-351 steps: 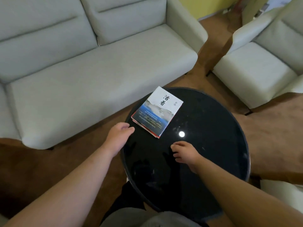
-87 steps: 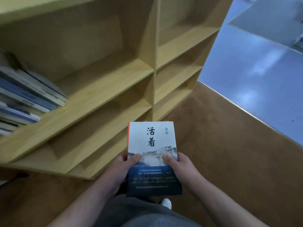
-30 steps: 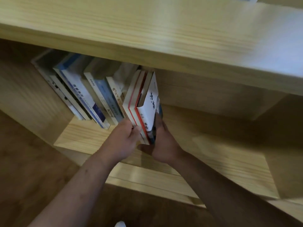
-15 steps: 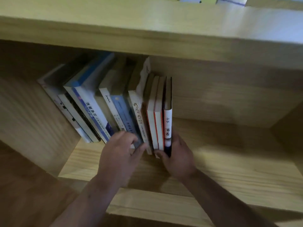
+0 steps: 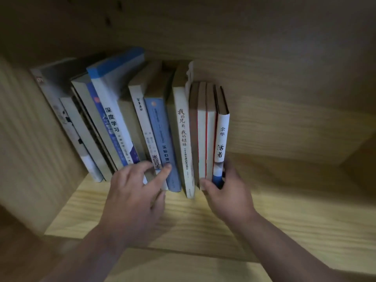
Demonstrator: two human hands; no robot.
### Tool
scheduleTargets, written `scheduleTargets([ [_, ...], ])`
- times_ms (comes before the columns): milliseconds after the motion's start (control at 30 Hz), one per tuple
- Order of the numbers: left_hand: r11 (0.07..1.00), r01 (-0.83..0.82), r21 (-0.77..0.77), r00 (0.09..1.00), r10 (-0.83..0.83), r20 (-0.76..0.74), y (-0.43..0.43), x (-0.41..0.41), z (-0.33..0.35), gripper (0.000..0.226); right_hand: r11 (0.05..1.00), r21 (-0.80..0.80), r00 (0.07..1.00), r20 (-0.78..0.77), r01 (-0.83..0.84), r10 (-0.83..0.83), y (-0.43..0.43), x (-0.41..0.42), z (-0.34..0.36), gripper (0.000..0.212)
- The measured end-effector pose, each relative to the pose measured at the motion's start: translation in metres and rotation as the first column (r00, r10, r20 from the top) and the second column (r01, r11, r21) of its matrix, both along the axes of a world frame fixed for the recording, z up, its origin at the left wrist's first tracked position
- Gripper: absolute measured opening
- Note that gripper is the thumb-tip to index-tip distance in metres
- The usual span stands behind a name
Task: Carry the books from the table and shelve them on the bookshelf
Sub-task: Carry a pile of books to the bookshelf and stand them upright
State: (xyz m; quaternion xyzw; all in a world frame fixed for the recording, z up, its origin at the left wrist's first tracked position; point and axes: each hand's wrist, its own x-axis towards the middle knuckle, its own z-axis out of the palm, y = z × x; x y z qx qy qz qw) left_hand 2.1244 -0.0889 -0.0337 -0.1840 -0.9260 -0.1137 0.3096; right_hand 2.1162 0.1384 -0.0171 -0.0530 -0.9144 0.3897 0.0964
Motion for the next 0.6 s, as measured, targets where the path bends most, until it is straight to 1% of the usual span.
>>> scheduleTargets([
  [67,0.999,0.041,0.0,0.999,-0.041,-0.007,0.001,0.001,0.001,0.056,1.0,0.001,0.999,-0.041,0.023,-0.023,-0.001,-0.004,-0.002,0.063],
  [133,0.997,0.079,-0.022,0.996,-0.079,0.039,0.002,0.002,0.001,0.061,1.0,0.012,0.997,-0.075,0.006,-0.006,0.001,-0.007,-0.005,0.057],
  [233,0.995,0.071,-0.064,0.992,-0.064,0.106,0.004,0.005,0.002,0.069,0.999,0.008,0.994,-0.097,-0.044,0.045,0.008,-0.009,-0.009,0.046],
  [300,0.996,0.061,-0.059,0.993,-0.054,0.106,0.005,0.007,0.001,0.075,0.996,0.008,0.991,-0.103,-0.086,0.086,0.012,-0.01,-0.01,0.042],
  [367,0.996,0.079,-0.05,0.994,-0.075,0.08,0.005,0.008,0.0,0.075,0.994,0.02,0.986,-0.129,-0.107,0.109,0.012,-0.01,-0.01,0.04],
  [433,0.995,0.091,-0.044,0.994,-0.089,0.06,0.004,0.008,-0.002,0.073,0.995,0.079,0.977,-0.199,-0.065,0.08,0.011,-0.01,-0.009,0.036],
  [500,0.994,0.093,-0.05,0.992,-0.088,0.09,0.006,0.011,-0.001,0.074,0.992,0.127,0.949,-0.311,-0.007,0.046,0.008,-0.008,-0.005,0.033],
  [567,0.995,0.097,-0.001,0.99,-0.096,0.1,0.008,0.012,-0.001,0.077,0.99,0.14,0.906,-0.421,0.02,0.041,0.006,-0.005,-0.002,0.034],
  [600,0.995,0.096,0.018,0.991,-0.097,0.089,0.007,0.012,-0.002,0.078,0.988,0.151,0.892,-0.449,0.021,0.05,0.005,-0.004,-0.002,0.036],
])
